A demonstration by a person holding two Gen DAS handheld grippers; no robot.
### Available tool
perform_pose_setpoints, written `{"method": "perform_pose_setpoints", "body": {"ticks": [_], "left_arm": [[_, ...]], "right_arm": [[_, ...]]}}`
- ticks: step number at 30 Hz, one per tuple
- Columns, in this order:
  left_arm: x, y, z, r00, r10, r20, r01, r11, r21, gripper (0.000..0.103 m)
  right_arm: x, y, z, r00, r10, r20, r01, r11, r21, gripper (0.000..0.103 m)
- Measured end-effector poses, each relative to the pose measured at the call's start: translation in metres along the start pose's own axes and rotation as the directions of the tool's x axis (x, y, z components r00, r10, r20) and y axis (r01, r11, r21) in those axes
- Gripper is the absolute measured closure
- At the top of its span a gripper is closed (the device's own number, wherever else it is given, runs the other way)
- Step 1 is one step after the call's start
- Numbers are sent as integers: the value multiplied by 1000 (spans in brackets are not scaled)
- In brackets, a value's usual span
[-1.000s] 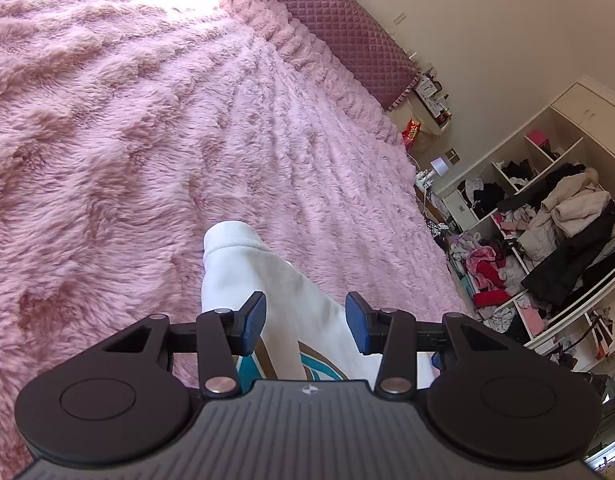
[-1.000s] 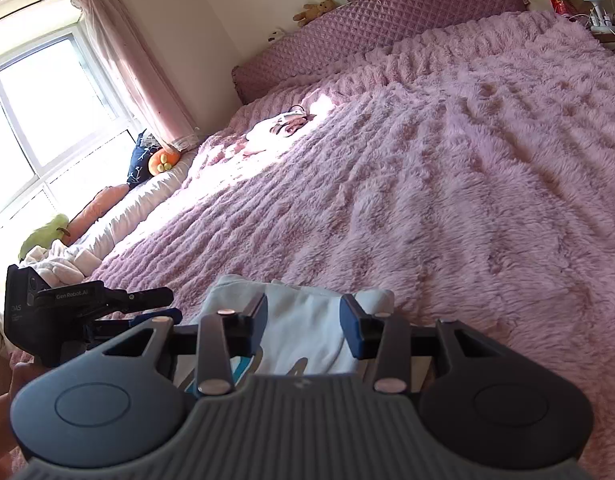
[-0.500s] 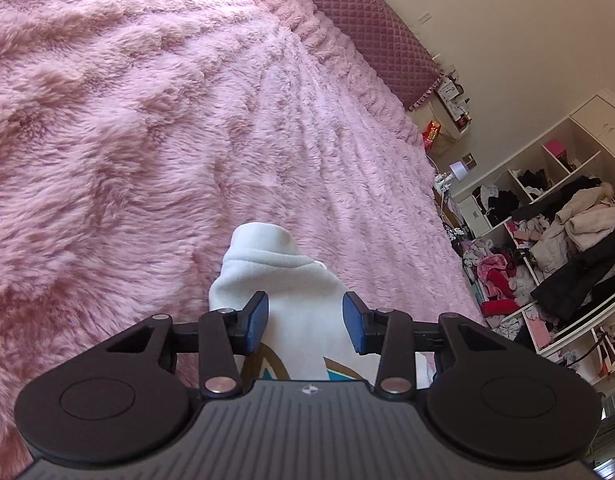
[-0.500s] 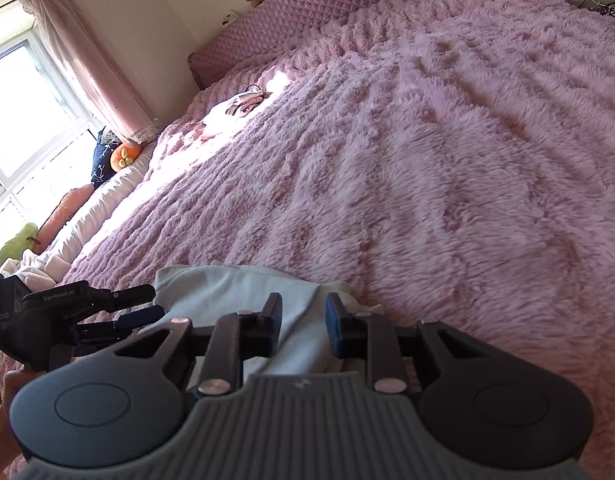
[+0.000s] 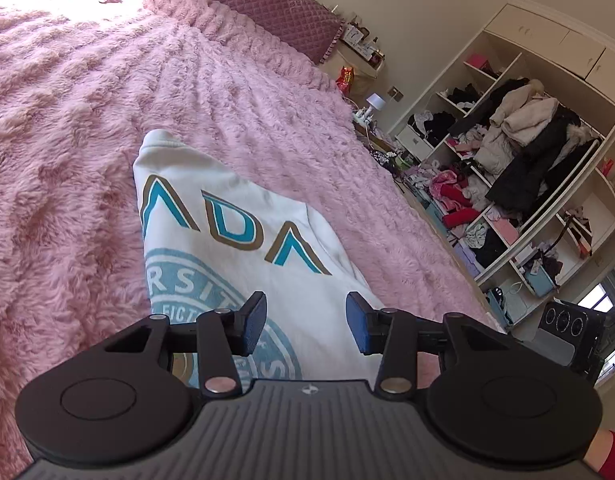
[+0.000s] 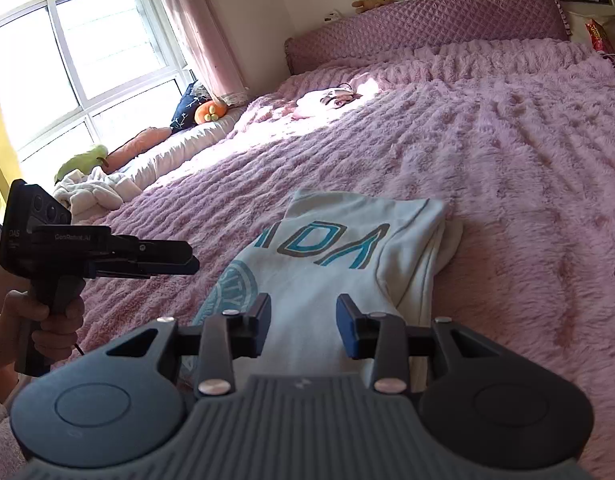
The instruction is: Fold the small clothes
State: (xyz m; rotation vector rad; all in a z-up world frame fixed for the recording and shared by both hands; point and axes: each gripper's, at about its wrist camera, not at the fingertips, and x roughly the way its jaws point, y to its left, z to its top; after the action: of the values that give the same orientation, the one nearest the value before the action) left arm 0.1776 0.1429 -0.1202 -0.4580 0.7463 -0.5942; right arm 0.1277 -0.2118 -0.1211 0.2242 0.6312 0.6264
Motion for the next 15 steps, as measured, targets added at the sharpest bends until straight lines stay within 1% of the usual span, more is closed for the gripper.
{"method": "perform_pose_setpoints", "body": {"ticks": [3, 6, 7, 9, 13, 15], "left_arm": [[4, 0, -21, 999, 23, -24, -24, 1000, -18, 53], [10, 15, -33, 998, 25, -51, -29, 996, -87, 53], [11, 21, -38, 998, 36, -54, -42, 993, -107, 53], [17, 35, -49, 997, 33, -73, -43, 988, -145, 54], [16, 48, -59, 999, 15, -43, -23, 981, -195, 58], [15, 47, -58, 999, 29, -41, -37, 980, -194, 60]], "right_arm": [[3, -6, -24, 997, -49, -57, 50, 999, 18, 71], [5, -18, -43, 990, -97, -101, 102, 993, 52, 72], [6, -23, -48, 989, -96, -109, 104, 992, 76, 72], [7, -30, -55, 991, -81, -111, 94, 988, 120, 73], [14, -33, -62, 988, -89, -126, 104, 988, 112, 75], [14, -32, -64, 987, -92, -128, 107, 988, 107, 75]]}}
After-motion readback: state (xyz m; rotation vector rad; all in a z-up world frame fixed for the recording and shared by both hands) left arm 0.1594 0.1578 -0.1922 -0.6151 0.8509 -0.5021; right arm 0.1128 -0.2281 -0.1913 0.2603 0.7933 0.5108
